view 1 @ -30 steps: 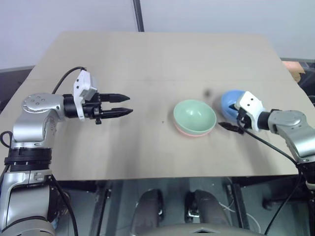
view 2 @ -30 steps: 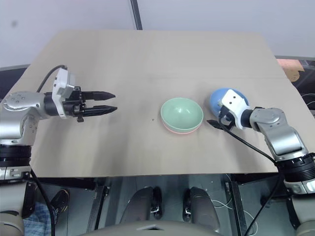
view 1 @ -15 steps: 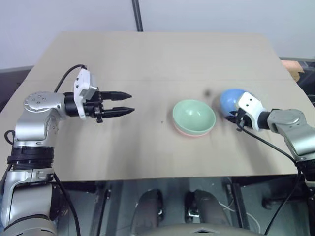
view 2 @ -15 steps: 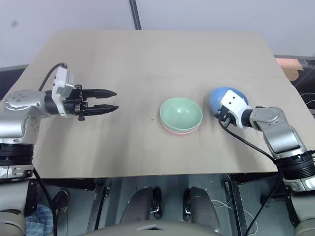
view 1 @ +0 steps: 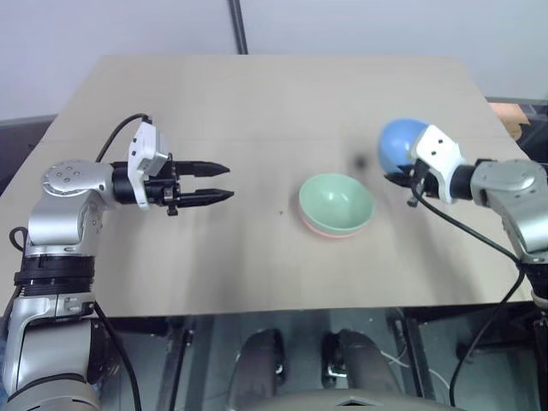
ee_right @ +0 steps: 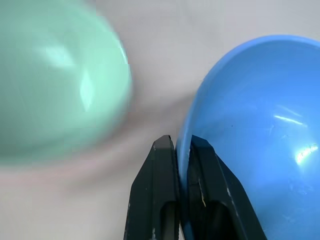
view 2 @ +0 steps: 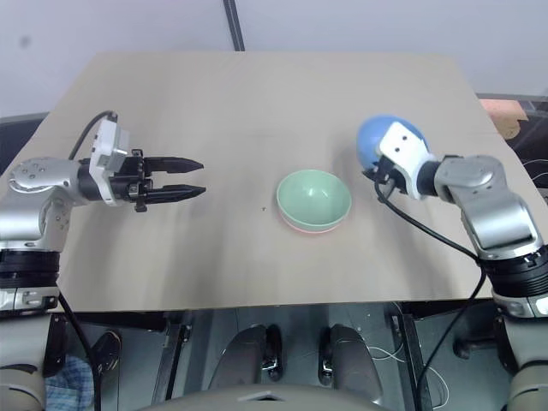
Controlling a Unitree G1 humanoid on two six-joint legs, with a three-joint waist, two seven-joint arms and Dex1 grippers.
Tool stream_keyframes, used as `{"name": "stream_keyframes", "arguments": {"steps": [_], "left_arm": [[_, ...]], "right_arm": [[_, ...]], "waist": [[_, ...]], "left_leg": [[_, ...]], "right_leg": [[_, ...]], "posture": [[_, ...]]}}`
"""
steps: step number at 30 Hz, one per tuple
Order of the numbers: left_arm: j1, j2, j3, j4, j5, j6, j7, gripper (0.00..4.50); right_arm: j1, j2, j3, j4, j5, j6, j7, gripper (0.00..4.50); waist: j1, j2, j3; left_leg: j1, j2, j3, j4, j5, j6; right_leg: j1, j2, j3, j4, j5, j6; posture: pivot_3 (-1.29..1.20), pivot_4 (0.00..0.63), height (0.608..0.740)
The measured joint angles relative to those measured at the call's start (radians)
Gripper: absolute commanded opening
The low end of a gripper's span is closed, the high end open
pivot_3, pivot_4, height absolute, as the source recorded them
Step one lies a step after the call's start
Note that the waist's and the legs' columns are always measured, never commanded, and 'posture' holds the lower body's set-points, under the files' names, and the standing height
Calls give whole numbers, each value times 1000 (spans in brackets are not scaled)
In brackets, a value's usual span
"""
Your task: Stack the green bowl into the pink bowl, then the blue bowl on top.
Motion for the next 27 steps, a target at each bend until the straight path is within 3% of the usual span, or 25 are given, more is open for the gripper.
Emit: {"name": "stream_keyframes", "arguments": {"steps": [7, 13, 14, 15, 18, 27], "left_arm": [[-13, -1, -2, 29, 11, -15, -10, 2595], [-32, -6, -31, 43, 34, -46, -23, 2595], [-35, -10, -36, 48, 39, -50, -23, 2595], [-37, -13, -38, 52, 40, -51, -23, 2595], [-40, -16, -39, 59, 40, -51, -24, 2595], [-49, -23, -41, 69, 49, -61, -31, 2595]], "right_arm": [[-54, -14, 40, -228, 137, 104, 95, 36], [-79, -36, 85, -283, 151, 152, 109, 36], [-90, -37, 90, -293, 151, 153, 109, 856], [-100, -36, 91, -295, 152, 156, 108, 949], [-113, -36, 91, -302, 157, 167, 102, 2078], [-97, -78, 61, -297, 179, 178, 88, 2078]], "waist": [[2, 0, 0], [2, 0, 0], [1, 0, 0], [1, 0, 0], [1, 0, 0], [3, 0, 0]], "left_leg": [[-3, 0, -1, 0, 0, 0], [-5, -1, -1, 0, 0, 0], [-8, 0, -1, 1, 0, 0], [-10, 0, -1, 2, 0, 0], [-13, 0, 0, 6, 0, 0], [-13, 0, -1, 8, 0, 0]], "right_leg": [[-1, -1, -1, -2, 0, 0], [-5, 0, -1, 0, 0, 0], [-7, 0, -1, 1, 0, 0], [-9, 0, -1, 2, 0, 0], [-12, 0, 0, 6, 0, 0], [-12, -1, -1, 7, 0, 0]], "posture": [[0, 150, 740], [0, 150, 740], [0, 150, 740], [0, 150, 740], [0, 150, 740], [0, 150, 740]]}}
